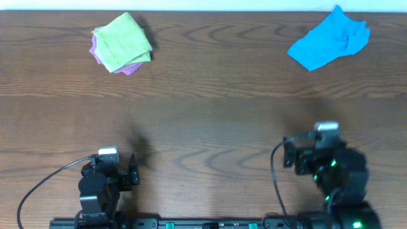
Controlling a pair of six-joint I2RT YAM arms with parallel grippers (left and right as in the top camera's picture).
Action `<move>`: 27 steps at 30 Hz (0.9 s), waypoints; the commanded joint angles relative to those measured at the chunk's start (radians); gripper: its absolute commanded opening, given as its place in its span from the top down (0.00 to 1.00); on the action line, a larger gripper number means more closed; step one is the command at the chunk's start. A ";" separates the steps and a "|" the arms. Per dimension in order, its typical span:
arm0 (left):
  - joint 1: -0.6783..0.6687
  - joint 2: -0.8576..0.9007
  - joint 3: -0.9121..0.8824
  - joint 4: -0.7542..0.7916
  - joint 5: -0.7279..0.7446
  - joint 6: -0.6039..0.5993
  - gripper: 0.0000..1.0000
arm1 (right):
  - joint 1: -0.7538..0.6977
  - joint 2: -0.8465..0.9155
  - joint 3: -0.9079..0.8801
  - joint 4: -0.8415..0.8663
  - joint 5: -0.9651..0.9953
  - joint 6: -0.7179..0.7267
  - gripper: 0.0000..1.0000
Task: Fold the cloth
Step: 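Reach the right gripper to the crumpled blue cloth and grasp it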
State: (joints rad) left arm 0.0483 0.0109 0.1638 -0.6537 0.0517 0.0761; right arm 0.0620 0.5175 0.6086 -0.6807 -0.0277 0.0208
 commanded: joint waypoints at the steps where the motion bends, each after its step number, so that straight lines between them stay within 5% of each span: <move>1: -0.006 -0.006 -0.007 -0.001 -0.007 0.006 0.05 | -0.011 0.144 0.189 -0.032 0.105 0.057 0.01; 15: -0.006 -0.006 -0.007 -0.001 -0.007 0.006 0.05 | -0.136 0.913 1.024 -0.192 0.294 0.090 0.01; 27: -0.006 -0.006 -0.007 -0.001 -0.007 0.006 0.05 | -0.257 1.305 1.163 -0.040 0.287 0.008 0.01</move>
State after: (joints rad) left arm 0.0483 0.0101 0.1635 -0.6525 0.0517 0.0765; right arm -0.1726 1.7802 1.7531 -0.7258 0.2546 0.0647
